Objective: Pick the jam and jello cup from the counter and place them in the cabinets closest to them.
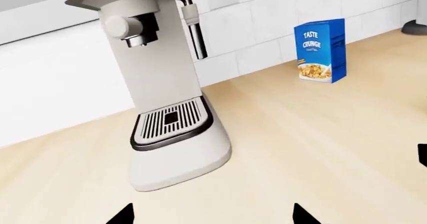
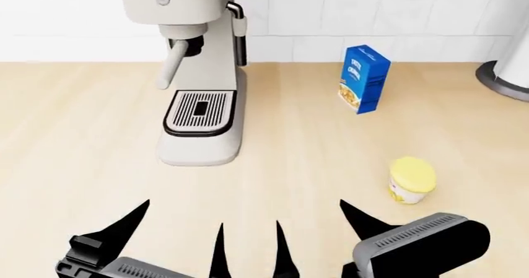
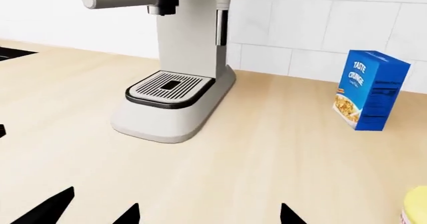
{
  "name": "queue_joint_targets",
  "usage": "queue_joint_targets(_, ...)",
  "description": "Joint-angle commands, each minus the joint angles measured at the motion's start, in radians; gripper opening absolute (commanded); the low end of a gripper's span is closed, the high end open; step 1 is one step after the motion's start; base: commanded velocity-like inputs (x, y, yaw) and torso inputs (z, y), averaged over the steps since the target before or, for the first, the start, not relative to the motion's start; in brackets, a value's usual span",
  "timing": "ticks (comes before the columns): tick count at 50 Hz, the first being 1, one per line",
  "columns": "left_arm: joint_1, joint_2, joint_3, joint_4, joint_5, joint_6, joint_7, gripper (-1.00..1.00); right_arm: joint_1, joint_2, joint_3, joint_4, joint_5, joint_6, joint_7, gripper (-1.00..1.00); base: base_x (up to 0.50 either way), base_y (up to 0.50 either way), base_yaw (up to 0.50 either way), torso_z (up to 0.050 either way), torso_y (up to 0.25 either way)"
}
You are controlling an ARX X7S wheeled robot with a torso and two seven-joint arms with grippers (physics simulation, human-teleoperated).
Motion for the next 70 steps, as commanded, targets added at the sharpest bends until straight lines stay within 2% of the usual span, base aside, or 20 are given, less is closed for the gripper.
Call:
queue_joint_targets(1, -0.006, 0.0, 0.008, 0.0, 0.002, 0.005, 0.0, 1.0, 0.0, -0.002, -0.001, 0.0, 0.001, 0.0, 0.0, 1.0, 0.39, 0.0, 0.0, 0.0, 0.01)
queue_joint_targets(12, -0.013, -0.004, 0.026, 0.0, 0.015, 0.014, 0.0, 1.0, 0.0, 0.0, -0.002, 0.0, -0.005, 0.0, 0.0, 1.0, 0.37, 0.0, 0.0, 0.0, 0.0)
queue_joint_targets(24, -0.002, -0.014, 0.045, 0.0, 0.047, 0.03, 0.0, 1.0, 0.015, 0.019, 0.046, 0.0, 0.02, 0.0, 0.0, 1.0, 0.03, 0.0, 0.0, 0.0, 0.001)
queue_joint_targets(30, 0.005, -0.014, 0.05, 0.0, 0.056, 0.034, 0.0, 1.0, 0.04, 0.07, 0.172, 0.0, 0.093, 0.0, 0.0, 1.0, 0.0, 0.0, 0.0, 0.0, 0.0)
queue_joint_targets(42, 0.002, -0.02, 0.071, 0.0, 0.071, 0.053, 0.0, 1.0, 0.032, 0.227, 0.512, 0.0, 0.28, -0.001, 0.0, 1.0, 0.0, 0.0, 0.0, 0.0, 0.0)
queue_joint_targets(48, 0.002, -0.022, 0.074, 0.0, 0.073, 0.058, 0.0, 1.0, 0.036, 0.321, 0.59, 0.0, 0.33, -0.05, 0.0, 1.0, 0.0, 0.0, 0.0, 0.0, 0.0)
queue_joint_targets(57, 0.006, -0.023, 0.081, 0.0, 0.081, 0.064, 0.0, 1.0, 0.046, 0.366, 0.586, 0.0, 0.302, -0.088, 0.0, 1.0, 0.0, 0.0, 0.0, 0.0, 0.0)
queue_joint_targets(70, -0.026, -0.016, 0.095, 0.0, 0.066, 0.073, 0.0, 1.0, 0.007, 0.313, 0.467, 0.0, 0.124, -0.086, -0.001, 1.0, 0.0, 0.0, 0.0, 0.0, 0.0)
